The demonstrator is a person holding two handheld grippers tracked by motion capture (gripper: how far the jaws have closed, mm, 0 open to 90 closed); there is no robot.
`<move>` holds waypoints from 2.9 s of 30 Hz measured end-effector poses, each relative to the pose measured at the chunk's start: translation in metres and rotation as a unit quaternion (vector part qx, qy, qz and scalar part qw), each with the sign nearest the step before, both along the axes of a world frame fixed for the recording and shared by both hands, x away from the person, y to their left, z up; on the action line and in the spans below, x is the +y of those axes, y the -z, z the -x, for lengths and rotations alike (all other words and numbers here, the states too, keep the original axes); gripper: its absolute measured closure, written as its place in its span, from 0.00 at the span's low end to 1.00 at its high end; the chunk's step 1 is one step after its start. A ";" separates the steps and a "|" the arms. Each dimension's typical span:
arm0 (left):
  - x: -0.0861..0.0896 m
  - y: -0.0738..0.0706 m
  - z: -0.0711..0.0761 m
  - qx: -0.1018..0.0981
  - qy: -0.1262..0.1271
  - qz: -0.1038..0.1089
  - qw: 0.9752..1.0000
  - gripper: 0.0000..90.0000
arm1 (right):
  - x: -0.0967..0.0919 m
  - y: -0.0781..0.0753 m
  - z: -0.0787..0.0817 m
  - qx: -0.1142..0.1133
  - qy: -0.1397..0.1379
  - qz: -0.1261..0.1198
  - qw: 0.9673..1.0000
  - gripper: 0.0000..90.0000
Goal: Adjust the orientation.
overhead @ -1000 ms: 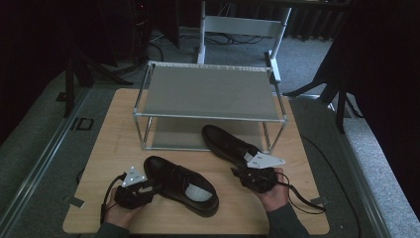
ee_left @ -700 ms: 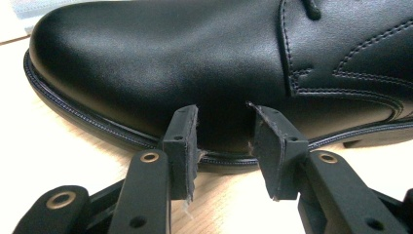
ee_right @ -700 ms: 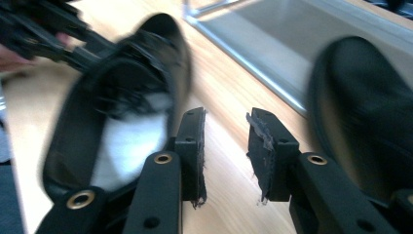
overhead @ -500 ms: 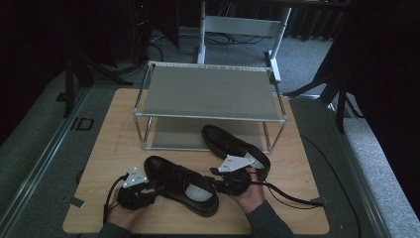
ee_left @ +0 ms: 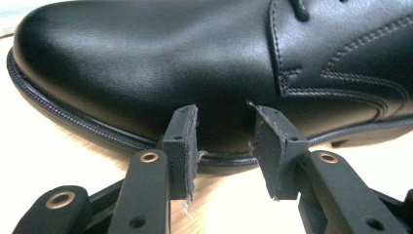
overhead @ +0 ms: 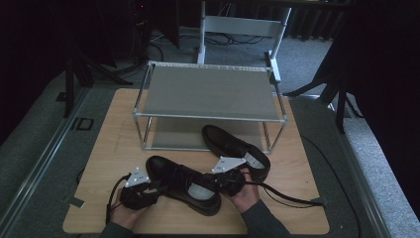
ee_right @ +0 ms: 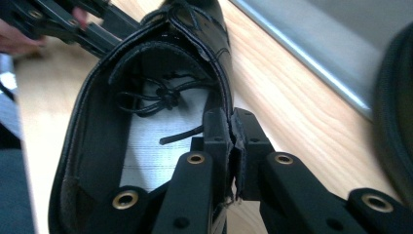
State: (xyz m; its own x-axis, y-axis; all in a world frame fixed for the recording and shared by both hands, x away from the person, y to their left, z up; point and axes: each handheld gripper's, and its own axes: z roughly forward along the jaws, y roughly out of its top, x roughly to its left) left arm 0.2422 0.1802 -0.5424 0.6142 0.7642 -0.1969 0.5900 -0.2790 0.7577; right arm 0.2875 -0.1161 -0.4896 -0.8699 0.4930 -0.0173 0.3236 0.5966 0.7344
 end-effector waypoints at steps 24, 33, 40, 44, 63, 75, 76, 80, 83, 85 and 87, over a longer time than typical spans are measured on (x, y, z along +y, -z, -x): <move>-0.127 0.009 -0.022 0.006 0.143 -0.002 0.990 0.66 | -0.126 -0.003 0.011 -0.007 0.089 0.010 0.996 0.95; -0.117 0.005 -0.022 0.002 0.129 0.005 0.992 0.66 | -0.147 -0.028 0.006 -0.043 0.122 -0.039 0.991 0.71; -0.115 0.005 -0.023 0.003 0.125 0.005 0.992 0.66 | -0.153 -0.028 -0.031 -0.052 0.202 -0.011 0.978 0.70; -0.114 0.005 -0.024 0.004 0.125 0.005 0.992 0.66 | -0.148 -0.015 -0.057 -0.028 0.203 0.016 0.979 0.70; -0.117 0.007 -0.024 0.009 0.131 0.004 0.991 0.66 | -0.178 -0.008 -0.053 0.036 0.154 0.033 0.987 0.94; -0.127 0.008 -0.024 0.009 0.146 0.010 0.989 0.66 | -0.174 -0.011 -0.039 0.045 0.177 0.008 0.983 0.93; -0.127 0.008 -0.024 0.009 0.146 0.010 0.989 0.66 | -0.174 -0.011 -0.039 0.045 0.177 0.008 0.983 0.93; -0.127 0.008 -0.026 0.012 0.148 0.013 0.989 0.66 | -0.172 -0.012 -0.038 0.067 0.203 -0.007 0.977 0.93; -0.127 0.008 -0.026 0.012 0.150 0.014 0.989 0.66 | -0.169 -0.015 -0.038 0.076 0.205 0.002 0.976 0.93; -0.128 0.008 -0.026 0.014 0.150 0.015 0.988 0.66 | -0.172 -0.011 -0.042 0.086 0.211 -0.005 0.974 0.93; -0.128 0.008 -0.027 0.013 0.151 0.015 0.988 0.66 | -0.179 -0.006 -0.044 0.095 0.217 -0.023 0.971 0.93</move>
